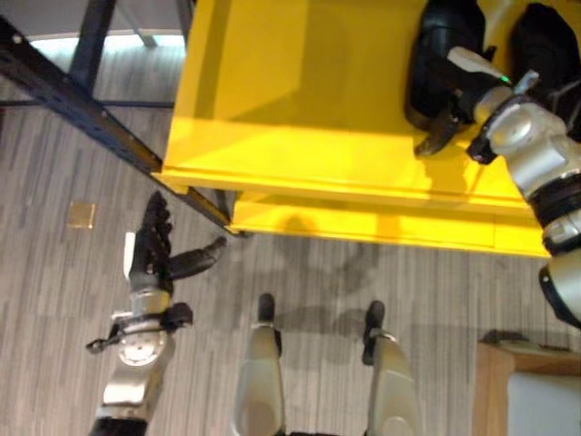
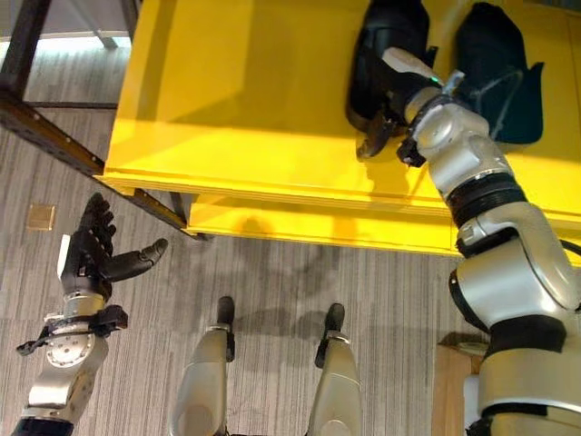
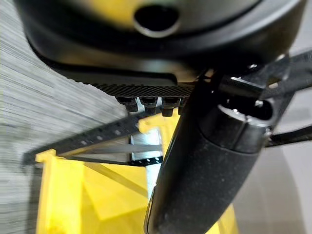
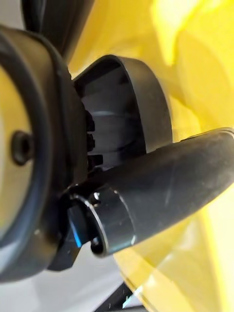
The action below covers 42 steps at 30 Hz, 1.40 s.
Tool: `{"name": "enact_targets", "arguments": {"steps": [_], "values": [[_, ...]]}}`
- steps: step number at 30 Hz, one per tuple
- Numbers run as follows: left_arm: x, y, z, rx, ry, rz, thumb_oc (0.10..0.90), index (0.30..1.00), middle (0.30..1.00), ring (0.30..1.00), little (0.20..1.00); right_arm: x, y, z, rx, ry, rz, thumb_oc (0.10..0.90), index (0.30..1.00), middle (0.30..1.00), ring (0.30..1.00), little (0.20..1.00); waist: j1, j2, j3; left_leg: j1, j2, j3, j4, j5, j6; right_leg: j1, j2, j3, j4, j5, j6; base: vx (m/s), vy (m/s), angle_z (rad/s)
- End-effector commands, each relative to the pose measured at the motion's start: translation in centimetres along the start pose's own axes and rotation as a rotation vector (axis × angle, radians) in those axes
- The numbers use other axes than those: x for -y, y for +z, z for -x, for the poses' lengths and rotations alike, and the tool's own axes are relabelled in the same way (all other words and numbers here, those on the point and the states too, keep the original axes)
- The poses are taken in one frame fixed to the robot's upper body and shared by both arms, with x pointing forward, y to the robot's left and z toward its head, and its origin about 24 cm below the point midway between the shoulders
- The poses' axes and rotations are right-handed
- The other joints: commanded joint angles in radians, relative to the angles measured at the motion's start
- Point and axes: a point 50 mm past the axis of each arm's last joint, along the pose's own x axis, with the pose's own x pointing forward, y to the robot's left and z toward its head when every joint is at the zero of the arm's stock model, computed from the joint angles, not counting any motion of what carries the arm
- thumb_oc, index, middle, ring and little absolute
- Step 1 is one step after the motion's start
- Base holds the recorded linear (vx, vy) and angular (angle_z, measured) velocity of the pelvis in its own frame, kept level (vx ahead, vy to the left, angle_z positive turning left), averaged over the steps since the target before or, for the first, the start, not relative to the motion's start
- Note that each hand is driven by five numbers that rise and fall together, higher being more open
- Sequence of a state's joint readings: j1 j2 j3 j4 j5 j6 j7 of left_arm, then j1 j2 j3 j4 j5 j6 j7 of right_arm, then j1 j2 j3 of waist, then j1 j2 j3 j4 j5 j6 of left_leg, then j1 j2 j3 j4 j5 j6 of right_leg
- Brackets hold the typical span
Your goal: Move parts from the plastic box to the shelf.
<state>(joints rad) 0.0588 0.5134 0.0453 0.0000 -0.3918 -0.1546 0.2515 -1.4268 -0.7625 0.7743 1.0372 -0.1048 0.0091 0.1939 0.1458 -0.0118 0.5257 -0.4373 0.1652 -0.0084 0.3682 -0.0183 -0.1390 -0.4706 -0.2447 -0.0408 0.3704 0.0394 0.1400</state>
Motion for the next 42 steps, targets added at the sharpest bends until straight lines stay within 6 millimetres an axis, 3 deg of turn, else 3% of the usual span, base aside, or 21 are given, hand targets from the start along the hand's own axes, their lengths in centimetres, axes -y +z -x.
{"name": "enact_targets", "arguments": {"steps": [1,11,14,24,42], "values": [[-0.6,4.8,-0.9,0.234,-0.013,0.052,0.9,1.0,1.0,1.0,1.0,-8.7,-1.6,-0.2,-0.066,0.303,0.071,0.9,1.0,1.0,1.0,1.0,0.025,0.004,-0.006,-0.035,-0.008,-0.025,0.027,0.016,0.043,-0.025,-0.029,0.02,0.001,0.075,0.022,0.0,0.022,0.1],[-1.2,3.9,-0.8,0.188,0.002,0.073,0.9,1.0,1.0,1.0,1.0,-10.8,0.2,-0.3,-0.016,0.394,0.08,0.9,1.0,1.0,1.0,1.0,0.035,0.011,-0.006,-0.04,-0.013,-0.023,0.034,0.014,0.047,-0.03,-0.029,0.025,0.004,0.074,0.021,0.0,0.003,0.0],[-1.4,3.7,-0.8,0.174,0.009,0.086,0.9,1.0,1.0,1.0,1.0,-11.5,2.5,-0.5,0.067,0.412,0.083,0.9,1.0,1.0,1.0,1.0,0.036,0.008,-0.007,-0.038,-0.013,-0.023,0.035,0.012,0.049,-0.03,-0.029,0.027,0.005,0.073,0.021,0.01,0.016,-0.03],[-1.9,3.4,-0.8,0.154,0.021,0.093,0.9,1.0,1.0,1.0,1.0,-11.5,7.0,-0.5,0.212,0.403,0.034,0.9,1.0,1.0,1.0,1.0,0.034,-0.001,-0.01,-0.035,-0.016,-0.02,0.036,0.007,0.049,-0.024,-0.031,0.03,0.001,0.071,0.021,0.0,0.003,0.0],[-2.7,3.0,-0.6,0.134,0.054,0.083,0.9,1.0,1.0,1.0,1.0,-12.1,10.0,-0.3,0.303,0.432,0.1,0.9,1.0,1.0,1.0,1.0,0.034,-0.011,-0.011,-0.031,-0.018,-0.023,0.044,-0.001,0.052,-0.018,-0.034,0.032,0.005,0.068,0.021,0.0,0.0,0.0]]}}
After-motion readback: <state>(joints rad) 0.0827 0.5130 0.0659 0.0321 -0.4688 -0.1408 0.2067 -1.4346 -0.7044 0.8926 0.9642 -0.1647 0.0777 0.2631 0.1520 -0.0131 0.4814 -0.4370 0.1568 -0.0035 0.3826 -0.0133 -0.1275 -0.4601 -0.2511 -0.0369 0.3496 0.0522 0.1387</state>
